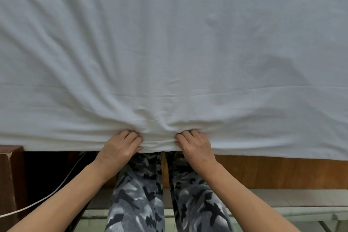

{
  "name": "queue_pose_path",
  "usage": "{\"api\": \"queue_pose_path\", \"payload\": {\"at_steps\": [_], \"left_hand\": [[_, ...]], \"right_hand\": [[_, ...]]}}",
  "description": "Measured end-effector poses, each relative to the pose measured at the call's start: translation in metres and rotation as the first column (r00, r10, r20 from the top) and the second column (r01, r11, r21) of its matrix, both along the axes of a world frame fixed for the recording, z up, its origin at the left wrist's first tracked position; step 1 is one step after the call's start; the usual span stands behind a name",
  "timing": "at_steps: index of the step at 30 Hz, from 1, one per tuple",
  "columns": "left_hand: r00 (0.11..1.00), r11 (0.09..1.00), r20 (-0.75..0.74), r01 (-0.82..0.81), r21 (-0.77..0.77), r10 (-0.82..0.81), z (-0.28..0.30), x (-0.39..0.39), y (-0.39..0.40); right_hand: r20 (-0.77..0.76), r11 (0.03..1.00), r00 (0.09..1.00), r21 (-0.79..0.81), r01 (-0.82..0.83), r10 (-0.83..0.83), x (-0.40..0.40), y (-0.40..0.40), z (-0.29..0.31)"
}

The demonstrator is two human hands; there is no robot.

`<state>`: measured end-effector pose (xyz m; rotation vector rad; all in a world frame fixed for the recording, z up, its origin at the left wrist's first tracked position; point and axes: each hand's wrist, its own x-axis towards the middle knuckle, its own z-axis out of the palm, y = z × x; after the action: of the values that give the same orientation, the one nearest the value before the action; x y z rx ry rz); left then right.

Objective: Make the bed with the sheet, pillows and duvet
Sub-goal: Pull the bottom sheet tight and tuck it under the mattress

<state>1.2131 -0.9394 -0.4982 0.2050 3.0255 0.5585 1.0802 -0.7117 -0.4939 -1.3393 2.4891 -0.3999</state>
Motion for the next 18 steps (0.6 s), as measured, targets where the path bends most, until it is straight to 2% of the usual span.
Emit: {"api": "queue_pose_path", "payload": {"at_steps": [6,11,15,18], "left_hand": [[1.000,1.000,-0.021,0.009,0.011,-0.009,-0.001,0.000,-0.006],[0.993,0.992,-0.061,-0.106,-0.068,0.102,0.003,0.004,-0.010],[0.971,0.967,-0.065,-0.235,-0.094,0.229,0.001,0.003,-0.006],[0.968,0.969,-0.128,-0.228,-0.097,0.215,-0.001,-0.002,-0.005]], "right_hand": [[-0.001,1.000,1.000,0.012,-0.021,0.021,0.004,-0.001,-0.001],[-0.032,1.000,0.999,-0.003,-0.031,0.031,0.003,0.000,0.000],[0.039,0.999,0.998,-0.022,-0.049,0.050,0.001,0.002,0.003],[0.106,0.994,0.988,0.012,-0.112,0.110,-0.005,0.002,0.013]]}}
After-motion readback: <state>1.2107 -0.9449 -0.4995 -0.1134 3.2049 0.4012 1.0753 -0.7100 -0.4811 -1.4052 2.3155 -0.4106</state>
